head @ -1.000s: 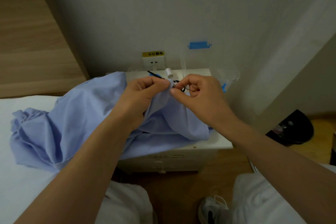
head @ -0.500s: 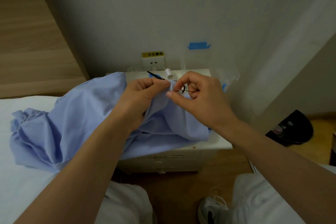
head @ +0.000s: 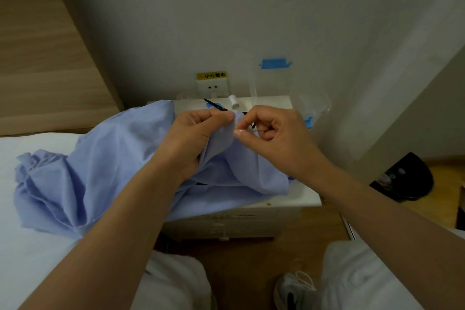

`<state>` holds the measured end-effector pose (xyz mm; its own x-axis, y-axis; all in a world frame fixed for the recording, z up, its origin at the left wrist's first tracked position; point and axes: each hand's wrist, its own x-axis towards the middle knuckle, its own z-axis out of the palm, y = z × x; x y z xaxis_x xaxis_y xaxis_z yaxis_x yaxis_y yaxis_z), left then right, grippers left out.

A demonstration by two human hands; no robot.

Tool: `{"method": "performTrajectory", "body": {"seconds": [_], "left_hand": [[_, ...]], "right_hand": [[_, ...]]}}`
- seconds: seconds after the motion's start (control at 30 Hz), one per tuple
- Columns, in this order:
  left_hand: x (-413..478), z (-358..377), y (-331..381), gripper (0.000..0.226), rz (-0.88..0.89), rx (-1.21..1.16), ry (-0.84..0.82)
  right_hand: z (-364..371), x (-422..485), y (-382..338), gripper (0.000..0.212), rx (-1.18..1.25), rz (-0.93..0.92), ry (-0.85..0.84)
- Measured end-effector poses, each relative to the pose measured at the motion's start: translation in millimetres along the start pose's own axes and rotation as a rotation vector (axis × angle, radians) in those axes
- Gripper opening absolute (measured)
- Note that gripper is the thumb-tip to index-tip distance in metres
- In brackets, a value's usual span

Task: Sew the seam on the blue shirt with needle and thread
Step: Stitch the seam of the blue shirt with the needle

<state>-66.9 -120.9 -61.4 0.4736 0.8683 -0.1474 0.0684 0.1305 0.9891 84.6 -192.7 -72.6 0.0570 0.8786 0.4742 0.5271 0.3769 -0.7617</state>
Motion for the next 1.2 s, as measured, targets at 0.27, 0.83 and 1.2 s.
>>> {"method": "performTrajectory", "body": {"seconds": [0.27, 0.83, 1.2], "left_hand": [[-1, -1, 3, 0.020, -0.010, -0.009, 0.038], [-9, -6, 6, 0.021, 0.159, 0.194, -0.148], [-9, -13, 9, 0.019, 0.237, 0.355, -0.109]], "right_hand": [[-4, -4, -4, 0.004, 0.067, 0.054, -0.428], [-9, 4, -1, 0.020, 0.234, 0.373, -0.120], [-12, 6, 2, 0.012, 0.259, 0.376, -0.100]]}}
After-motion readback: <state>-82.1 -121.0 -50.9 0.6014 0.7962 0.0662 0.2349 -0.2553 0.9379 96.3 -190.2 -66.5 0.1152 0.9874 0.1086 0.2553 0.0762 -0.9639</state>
